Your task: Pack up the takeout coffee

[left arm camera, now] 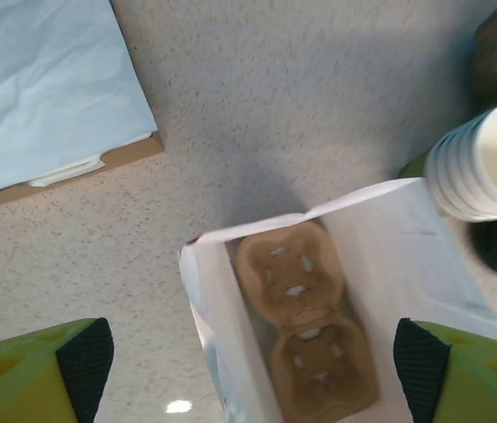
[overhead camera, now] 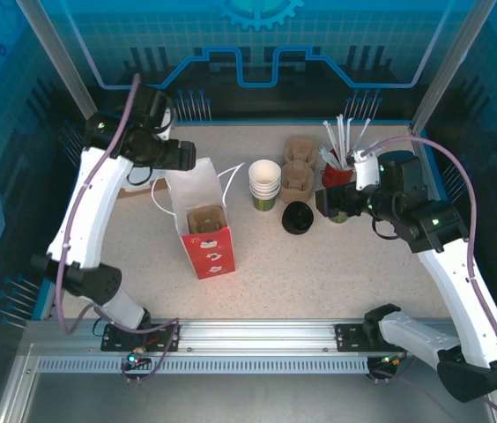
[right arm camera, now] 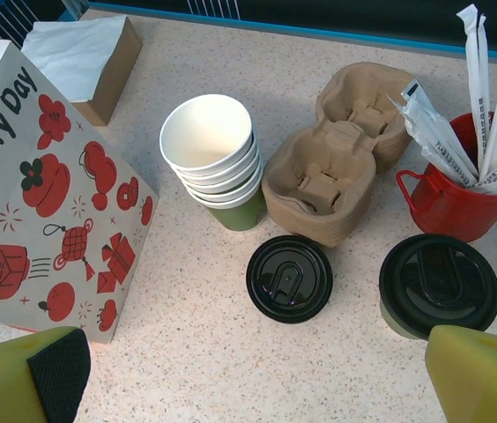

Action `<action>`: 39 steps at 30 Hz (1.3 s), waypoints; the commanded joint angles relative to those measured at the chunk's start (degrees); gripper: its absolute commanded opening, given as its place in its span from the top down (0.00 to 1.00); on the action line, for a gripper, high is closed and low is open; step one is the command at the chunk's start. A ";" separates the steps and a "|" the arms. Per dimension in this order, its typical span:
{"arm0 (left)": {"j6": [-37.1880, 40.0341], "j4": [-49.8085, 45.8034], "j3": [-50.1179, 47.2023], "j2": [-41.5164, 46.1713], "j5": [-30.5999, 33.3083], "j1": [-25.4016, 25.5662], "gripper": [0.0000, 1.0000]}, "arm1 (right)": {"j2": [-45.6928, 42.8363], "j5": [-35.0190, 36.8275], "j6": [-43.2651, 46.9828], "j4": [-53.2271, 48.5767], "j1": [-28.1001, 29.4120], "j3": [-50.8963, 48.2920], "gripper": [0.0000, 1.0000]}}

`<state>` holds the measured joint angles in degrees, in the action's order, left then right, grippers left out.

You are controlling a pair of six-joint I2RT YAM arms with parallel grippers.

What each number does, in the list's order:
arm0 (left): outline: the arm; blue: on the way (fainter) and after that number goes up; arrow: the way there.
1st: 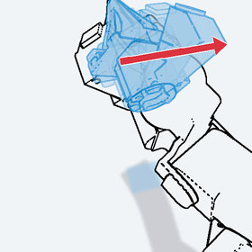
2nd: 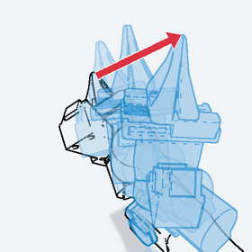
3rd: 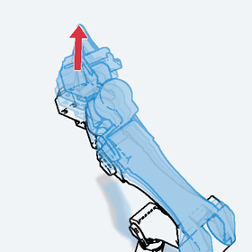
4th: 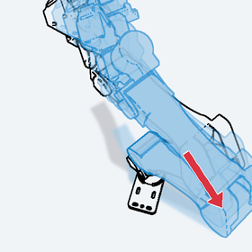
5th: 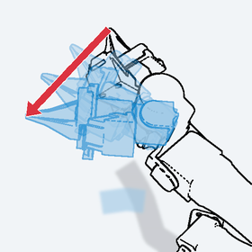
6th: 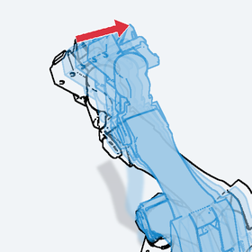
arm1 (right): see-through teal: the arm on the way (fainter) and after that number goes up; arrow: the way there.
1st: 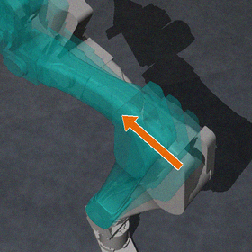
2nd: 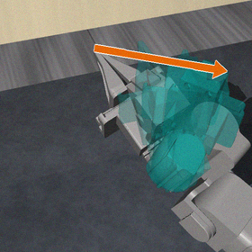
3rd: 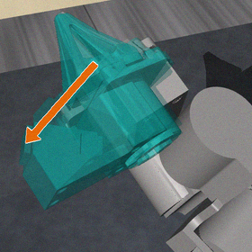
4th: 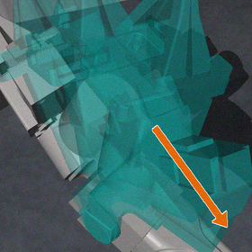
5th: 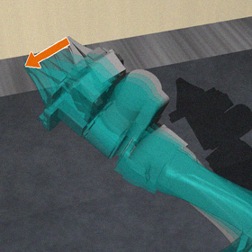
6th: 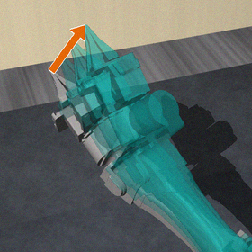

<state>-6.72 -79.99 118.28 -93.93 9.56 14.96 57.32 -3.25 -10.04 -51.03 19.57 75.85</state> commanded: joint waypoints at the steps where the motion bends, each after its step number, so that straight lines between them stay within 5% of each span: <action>1: 11.63 -1.97 1.77 -3.40 -1.58 -0.85 0.12 | -0.72 -0.86 1.90 -0.57 0.82 0.35 0.00; 12: 16.60 -2.51 5.44 -12.23 -14.49 -1.86 0.16 | -1.74 -0.11 3.88 -1.97 0.90 0.30 0.00; 16: 16.81 -2.98 5.61 -13.60 -15.92 -1.79 0.28 | -2.22 0.06 4.15 -2.08 0.90 0.26 0.00; 22: 14.58 -3.80 6.73 -14.11 -16.59 -1.05 0.69 | -2.65 0.52 3.95 -1.93 0.86 -0.22 0.00; 39: -3.07 -7.57 11.34 -14.70 -15.83 5.36 1.00 | 1.74 8.06 3.86 -9.27 -2.69 2.11 0.00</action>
<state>-5.80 -85.95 127.46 -108.01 -5.06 20.62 58.63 2.44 -6.79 -57.14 18.26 76.20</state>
